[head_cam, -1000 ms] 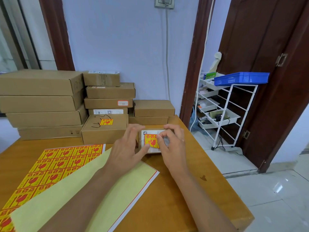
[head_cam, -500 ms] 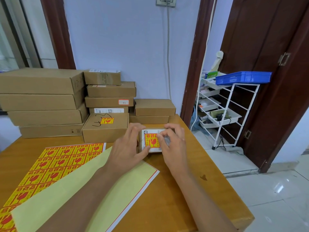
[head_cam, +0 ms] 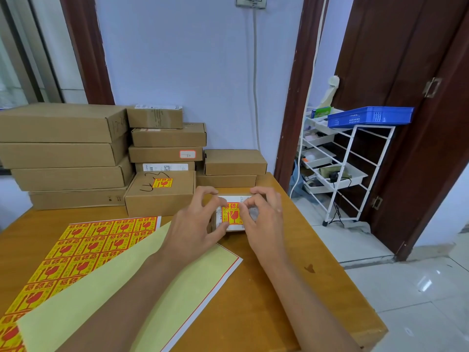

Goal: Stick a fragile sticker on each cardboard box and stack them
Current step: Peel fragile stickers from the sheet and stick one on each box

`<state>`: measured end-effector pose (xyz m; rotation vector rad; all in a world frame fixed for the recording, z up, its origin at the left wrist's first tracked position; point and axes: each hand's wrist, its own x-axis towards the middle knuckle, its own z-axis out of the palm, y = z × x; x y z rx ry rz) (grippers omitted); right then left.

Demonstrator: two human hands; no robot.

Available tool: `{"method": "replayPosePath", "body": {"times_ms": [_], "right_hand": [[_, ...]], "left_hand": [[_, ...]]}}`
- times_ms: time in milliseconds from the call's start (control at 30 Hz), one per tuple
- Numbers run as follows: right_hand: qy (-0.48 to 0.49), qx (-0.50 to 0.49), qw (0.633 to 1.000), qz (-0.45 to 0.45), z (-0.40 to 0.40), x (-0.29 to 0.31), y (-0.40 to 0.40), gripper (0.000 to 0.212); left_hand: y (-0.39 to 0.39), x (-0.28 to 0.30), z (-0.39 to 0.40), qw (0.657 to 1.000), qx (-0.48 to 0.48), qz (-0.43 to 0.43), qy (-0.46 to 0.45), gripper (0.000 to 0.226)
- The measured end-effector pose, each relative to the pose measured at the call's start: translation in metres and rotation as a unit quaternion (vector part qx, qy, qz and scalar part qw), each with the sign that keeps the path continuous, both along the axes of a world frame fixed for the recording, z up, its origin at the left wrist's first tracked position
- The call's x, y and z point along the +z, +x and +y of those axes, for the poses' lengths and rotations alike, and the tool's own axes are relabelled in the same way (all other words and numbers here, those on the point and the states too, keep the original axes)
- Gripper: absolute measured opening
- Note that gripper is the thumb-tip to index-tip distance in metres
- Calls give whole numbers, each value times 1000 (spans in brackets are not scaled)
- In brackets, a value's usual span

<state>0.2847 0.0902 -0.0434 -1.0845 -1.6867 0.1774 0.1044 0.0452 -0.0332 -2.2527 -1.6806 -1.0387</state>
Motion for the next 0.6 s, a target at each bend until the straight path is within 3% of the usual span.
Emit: {"method": "replayPosePath", "body": {"times_ms": [467,600], "right_hand": [[24,-36,999,-9,-4,1,-1,9],[7,-52,998,17,-1,2,0,33]], "left_hand": [[1,2,0,1000,-3,-2,-3,33],[0,2,2,1000,-10,-5,-6,33]]}}
